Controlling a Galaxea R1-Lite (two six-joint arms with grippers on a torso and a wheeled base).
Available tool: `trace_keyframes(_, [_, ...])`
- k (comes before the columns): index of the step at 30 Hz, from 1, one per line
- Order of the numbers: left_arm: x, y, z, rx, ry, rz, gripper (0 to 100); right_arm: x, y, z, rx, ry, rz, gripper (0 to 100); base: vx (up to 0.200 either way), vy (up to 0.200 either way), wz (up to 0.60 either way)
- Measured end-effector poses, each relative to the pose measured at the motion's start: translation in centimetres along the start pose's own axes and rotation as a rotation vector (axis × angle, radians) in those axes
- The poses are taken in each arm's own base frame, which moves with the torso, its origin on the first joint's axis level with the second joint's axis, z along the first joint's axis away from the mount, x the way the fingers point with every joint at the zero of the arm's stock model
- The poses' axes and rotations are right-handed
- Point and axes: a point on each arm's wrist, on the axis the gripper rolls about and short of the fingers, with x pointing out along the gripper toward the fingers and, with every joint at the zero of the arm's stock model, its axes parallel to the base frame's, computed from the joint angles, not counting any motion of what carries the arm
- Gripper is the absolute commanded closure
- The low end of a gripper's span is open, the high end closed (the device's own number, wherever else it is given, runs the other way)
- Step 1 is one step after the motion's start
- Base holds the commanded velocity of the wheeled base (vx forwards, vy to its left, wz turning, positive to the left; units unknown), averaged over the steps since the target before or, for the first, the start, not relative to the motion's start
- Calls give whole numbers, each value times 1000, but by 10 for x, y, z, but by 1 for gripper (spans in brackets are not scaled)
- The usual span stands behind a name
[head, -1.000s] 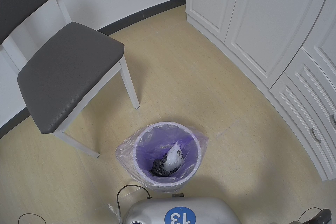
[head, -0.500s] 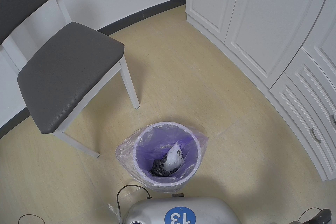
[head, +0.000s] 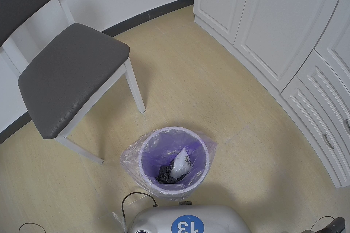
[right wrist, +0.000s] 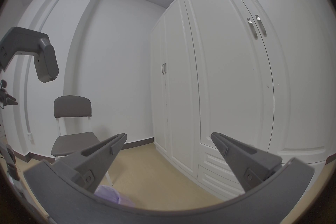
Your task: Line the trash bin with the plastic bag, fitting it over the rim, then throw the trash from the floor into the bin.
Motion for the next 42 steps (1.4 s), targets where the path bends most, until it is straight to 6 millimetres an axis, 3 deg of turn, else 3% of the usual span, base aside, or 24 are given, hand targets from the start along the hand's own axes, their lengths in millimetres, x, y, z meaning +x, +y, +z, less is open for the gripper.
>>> trace_keyframes(8, [34, -8, -36, -88, 14, 6, 0, 0, 0, 2, -17, -55, -15, 0, 0, 0, 0])
trace_keyframes(21, [68, -25, -127, -155, 162, 17, 0, 0, 0, 9, -43, -139, -30, 0, 0, 0, 0])
trace_keyframes(26, [69, -28, -141, -207, 200, 9, 0, -1, 0, 10, -47, -153, -33, 0, 0, 0, 0])
trace_keyframes(42, [68, -31, -150, -131, 268, -107, 0, -1, -1, 4, -83, -176, -37, 0, 0, 0, 0])
